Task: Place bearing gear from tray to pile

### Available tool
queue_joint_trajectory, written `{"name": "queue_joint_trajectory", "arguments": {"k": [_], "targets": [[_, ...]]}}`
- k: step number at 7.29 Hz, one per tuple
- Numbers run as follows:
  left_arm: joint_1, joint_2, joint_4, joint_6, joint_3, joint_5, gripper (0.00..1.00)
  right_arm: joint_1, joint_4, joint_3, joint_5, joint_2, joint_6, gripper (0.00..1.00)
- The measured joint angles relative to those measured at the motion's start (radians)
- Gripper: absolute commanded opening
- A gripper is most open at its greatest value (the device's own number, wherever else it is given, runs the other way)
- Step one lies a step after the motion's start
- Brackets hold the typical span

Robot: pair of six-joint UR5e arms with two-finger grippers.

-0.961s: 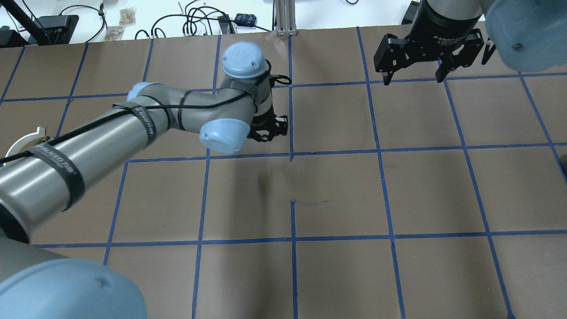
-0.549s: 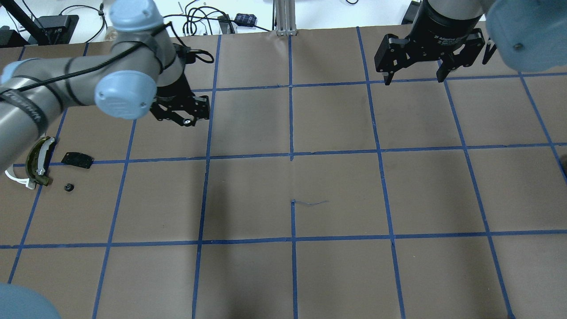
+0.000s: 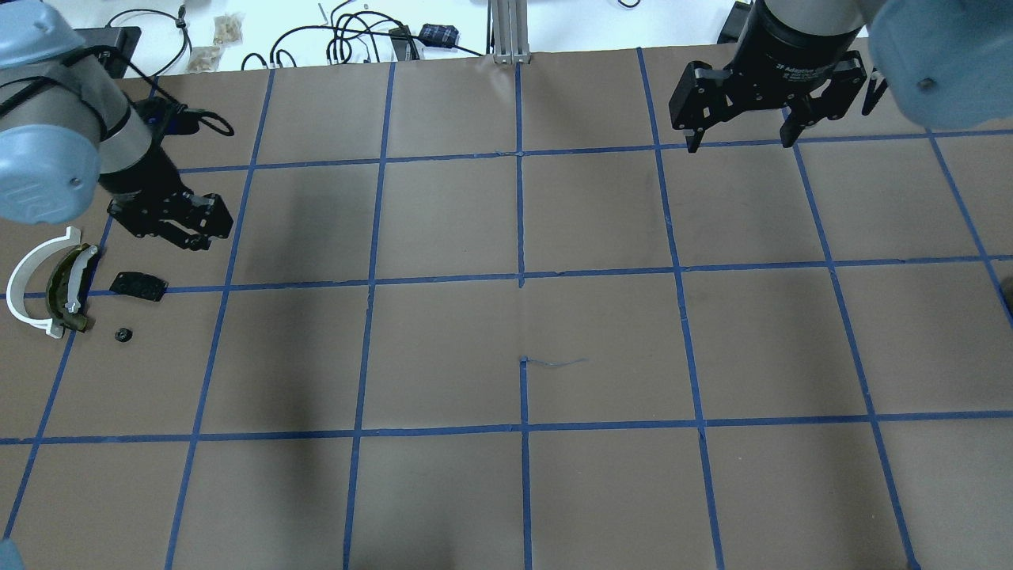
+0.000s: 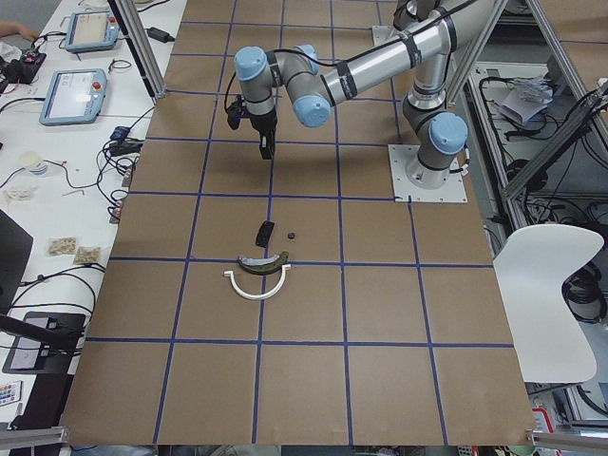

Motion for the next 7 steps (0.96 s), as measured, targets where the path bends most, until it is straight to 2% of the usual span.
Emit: {"name": "queue_joint_trajectory", "arguments": {"k": [3, 6, 7], "targets": [[0.238, -0.023, 0.041, 0.261, -0.075, -0.004, 0.05, 0.000, -0.001, 0.000, -0.001, 0.000, -0.001, 1.00], [0.294, -0.081, 0.248, 0.337, -0.177, -0.021, 0.07, 0.001, -0.001, 0.001, -0.001, 0.000, -0.001, 1.00], [0.296, -0.097, 0.280, 0.341, -0.190, -0.038, 0.13, 0.001, -0.001, 0.001, 0.000, 0.000, -0.001, 1.00]]}}
